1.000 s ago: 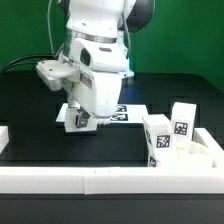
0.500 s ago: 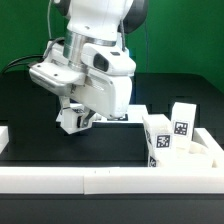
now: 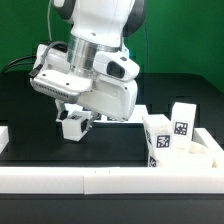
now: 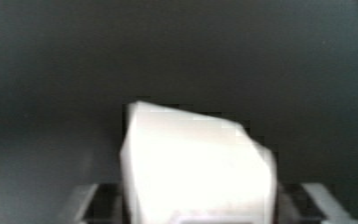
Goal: Assemble stool
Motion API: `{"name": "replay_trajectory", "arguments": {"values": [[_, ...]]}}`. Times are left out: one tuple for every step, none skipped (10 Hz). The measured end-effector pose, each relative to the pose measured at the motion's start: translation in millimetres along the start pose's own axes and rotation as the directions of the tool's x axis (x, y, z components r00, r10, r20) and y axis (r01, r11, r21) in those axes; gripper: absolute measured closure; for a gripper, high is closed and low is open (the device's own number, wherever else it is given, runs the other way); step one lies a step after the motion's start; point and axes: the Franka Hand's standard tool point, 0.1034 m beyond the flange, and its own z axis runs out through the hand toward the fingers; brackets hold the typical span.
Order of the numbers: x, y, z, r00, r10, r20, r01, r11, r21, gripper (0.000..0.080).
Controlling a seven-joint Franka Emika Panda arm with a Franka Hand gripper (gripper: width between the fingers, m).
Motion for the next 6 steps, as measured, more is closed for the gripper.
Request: {"name": "replay_trajectory", "arguments": {"values": [[0.0, -0.2, 0.1, 1.000, 0.016, 0.000, -0.016, 1.000, 0.000, 0.0219], [-1.2, 0.0, -1.6, 0.999, 0.040, 0.004, -0.040, 0.999, -0.001, 0.0170], [-5.4, 0.5, -8.4, 0.998, 0.055, 0.017, -0.055, 0.998, -0.007, 0.0170], [-10.8, 0.2, -17.4, 0.991, 0.128, 0.032, -0.128, 0.992, -0.014, 0.0156], [-16.5, 1.9, -26.2, 0.964, 0.262, 0.043, -0.261, 0.965, -0.029, 0.0156], [-22.7, 3.0, -31.4, 0.923, 0.381, 0.050, -0.379, 0.924, -0.043, 0.0151]]}}
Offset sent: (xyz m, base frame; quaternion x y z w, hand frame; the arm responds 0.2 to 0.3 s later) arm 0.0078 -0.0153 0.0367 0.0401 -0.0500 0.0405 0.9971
